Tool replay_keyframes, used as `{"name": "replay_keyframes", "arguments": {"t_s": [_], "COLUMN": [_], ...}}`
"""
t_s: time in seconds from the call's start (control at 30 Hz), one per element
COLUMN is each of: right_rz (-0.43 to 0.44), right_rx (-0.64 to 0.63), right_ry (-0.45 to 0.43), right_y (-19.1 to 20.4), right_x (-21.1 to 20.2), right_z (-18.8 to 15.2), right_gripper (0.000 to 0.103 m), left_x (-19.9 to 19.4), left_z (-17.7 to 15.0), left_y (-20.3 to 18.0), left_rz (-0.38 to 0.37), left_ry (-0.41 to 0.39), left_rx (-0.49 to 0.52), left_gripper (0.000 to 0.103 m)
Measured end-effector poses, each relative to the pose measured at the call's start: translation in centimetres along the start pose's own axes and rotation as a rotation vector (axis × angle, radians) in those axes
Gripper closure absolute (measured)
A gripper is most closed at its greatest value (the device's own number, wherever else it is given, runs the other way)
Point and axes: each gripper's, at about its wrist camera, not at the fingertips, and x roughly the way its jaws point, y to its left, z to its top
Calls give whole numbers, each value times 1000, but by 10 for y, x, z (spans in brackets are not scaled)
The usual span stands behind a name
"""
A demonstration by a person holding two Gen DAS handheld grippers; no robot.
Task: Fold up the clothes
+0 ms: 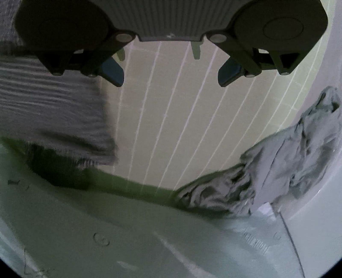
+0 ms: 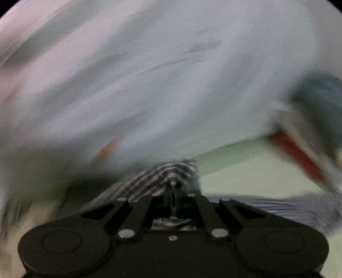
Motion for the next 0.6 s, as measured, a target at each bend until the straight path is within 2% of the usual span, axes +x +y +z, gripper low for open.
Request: {"name": "replay_keyframes", "arguments": {"t_s": [0.03,0.07,0.13,0.2,0.4,0.5,0.6], "right_rz": [-79,-94,-58,-32,-79,-85,-92], "right_rx": [66,49,-58,-107,-4,-15,-6], "right_ry": [5,13,28,44,82,98,107], "right_y": [-15,-20,-15,-14,-42,-45,-48], "right_x": [12,18,20,20,27,30,32], "right_z": [5,7,8,6,-3,-7,-7], "right_gripper": [101,101,101,101,101,101,101], "left_x": [3,6,12,18,45,64,86], "left_z": [2,5,10,16,37,47,56], "left_y": [-3,-6,-14,-22,-51,-68,-82], "left_rz": [-12,-25,-49,-79,-218,-268,-320], "left_ry": [2,8,9,8,21,53,102], "left_rx": [0,0,12,13,3,-14,-47], "left_gripper": [9,9,9,9,9,13,29]}}
